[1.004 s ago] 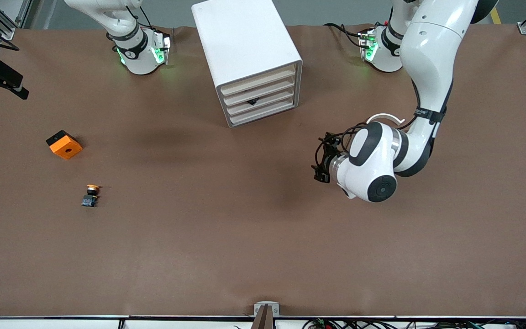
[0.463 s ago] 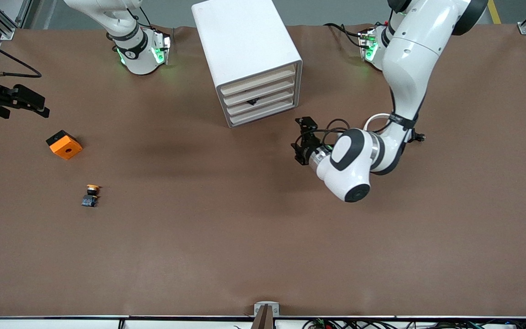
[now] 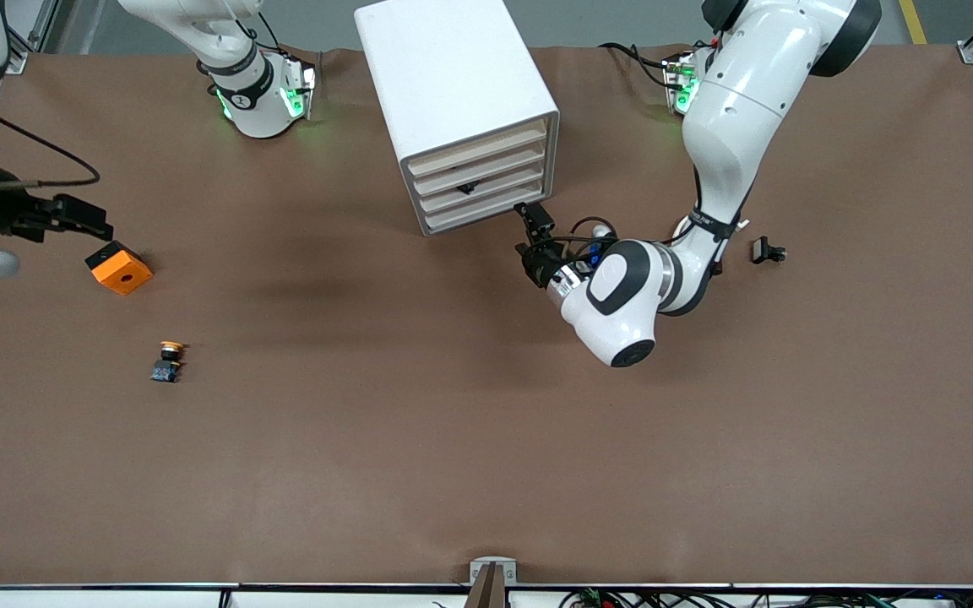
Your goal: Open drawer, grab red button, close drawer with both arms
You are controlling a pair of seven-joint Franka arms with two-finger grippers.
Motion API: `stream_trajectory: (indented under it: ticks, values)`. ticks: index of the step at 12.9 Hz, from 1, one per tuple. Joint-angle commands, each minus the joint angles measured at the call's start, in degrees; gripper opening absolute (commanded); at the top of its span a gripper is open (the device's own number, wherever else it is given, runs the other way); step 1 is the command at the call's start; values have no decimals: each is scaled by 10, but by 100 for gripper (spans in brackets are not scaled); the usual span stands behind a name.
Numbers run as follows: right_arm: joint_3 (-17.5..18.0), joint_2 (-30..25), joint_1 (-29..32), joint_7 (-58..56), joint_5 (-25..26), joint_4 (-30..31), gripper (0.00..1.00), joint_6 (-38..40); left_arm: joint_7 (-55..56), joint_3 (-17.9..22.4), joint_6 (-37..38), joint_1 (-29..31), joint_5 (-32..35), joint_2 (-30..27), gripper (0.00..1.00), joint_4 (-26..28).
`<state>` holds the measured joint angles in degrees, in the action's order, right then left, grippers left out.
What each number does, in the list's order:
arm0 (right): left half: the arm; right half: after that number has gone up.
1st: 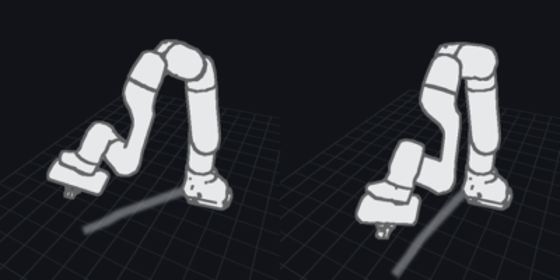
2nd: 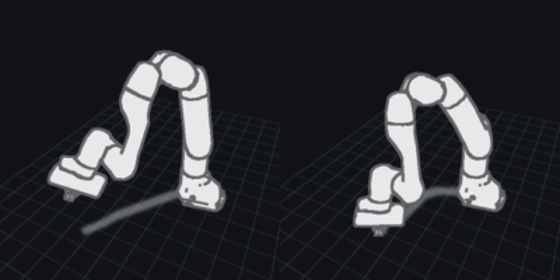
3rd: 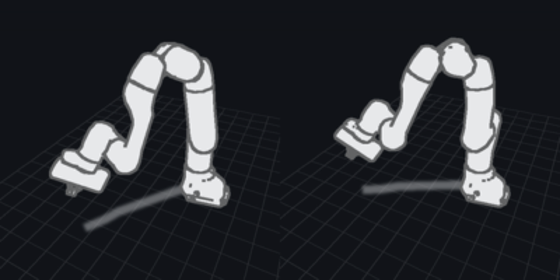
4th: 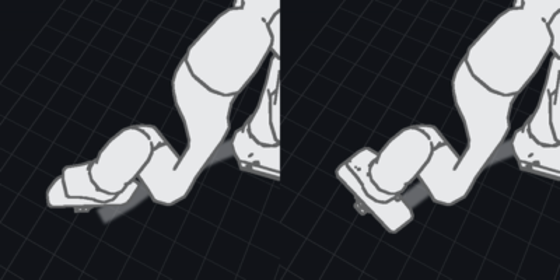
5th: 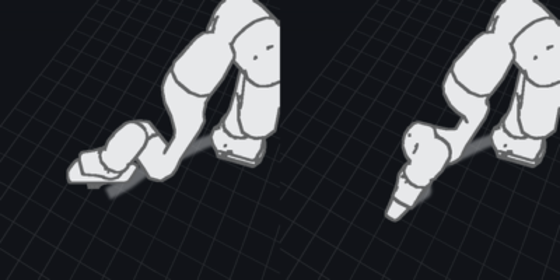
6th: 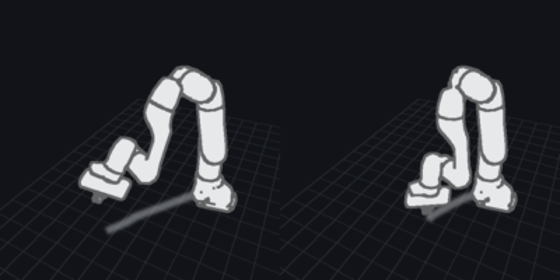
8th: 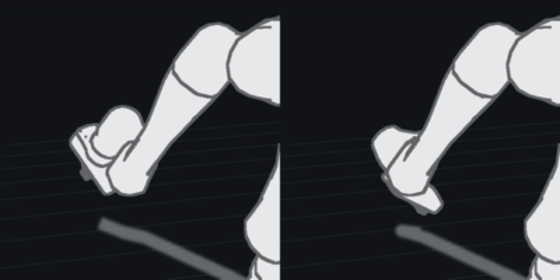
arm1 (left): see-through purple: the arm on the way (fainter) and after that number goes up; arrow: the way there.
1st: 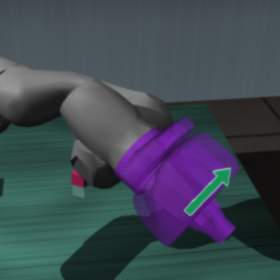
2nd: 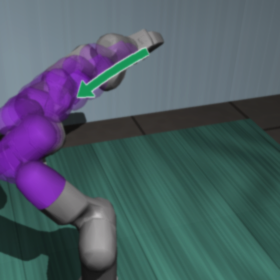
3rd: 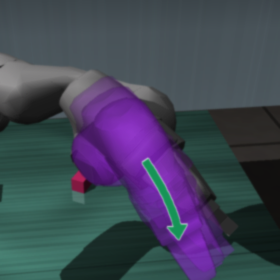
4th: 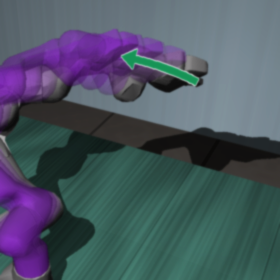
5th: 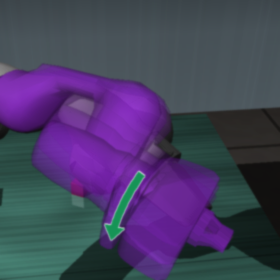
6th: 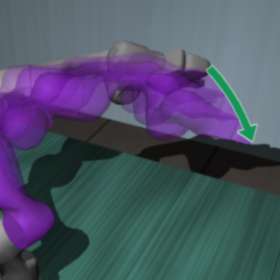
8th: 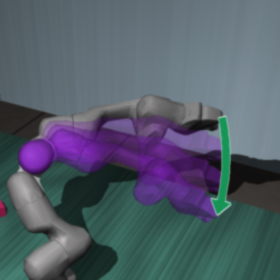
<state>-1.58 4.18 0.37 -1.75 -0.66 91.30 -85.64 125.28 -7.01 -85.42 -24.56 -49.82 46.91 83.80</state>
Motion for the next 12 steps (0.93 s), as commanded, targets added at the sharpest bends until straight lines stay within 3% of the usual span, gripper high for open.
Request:
stream_trajectory:
  ticks: [1, 3, 9, 12]
  values:
    - [-1, 14, 10, -8, 18, -16, 100, 5, 39, 2, 12, -7, -37, 16, 99, -11]
    - [-1, 18, 10, -7, 21, -16, 100, 4, 57, 2, 20, -22, -52, 19, 94, -10]
    - [2, 16, 2, 68, 7, -17, 100, 4, 95, 2, 68, -50, -64, 35, 66, -9]
    - [2, 16, 0, 74, -7, -17, 100, 3, 97, 2, 68, -66, -63, 47, 64, -10]
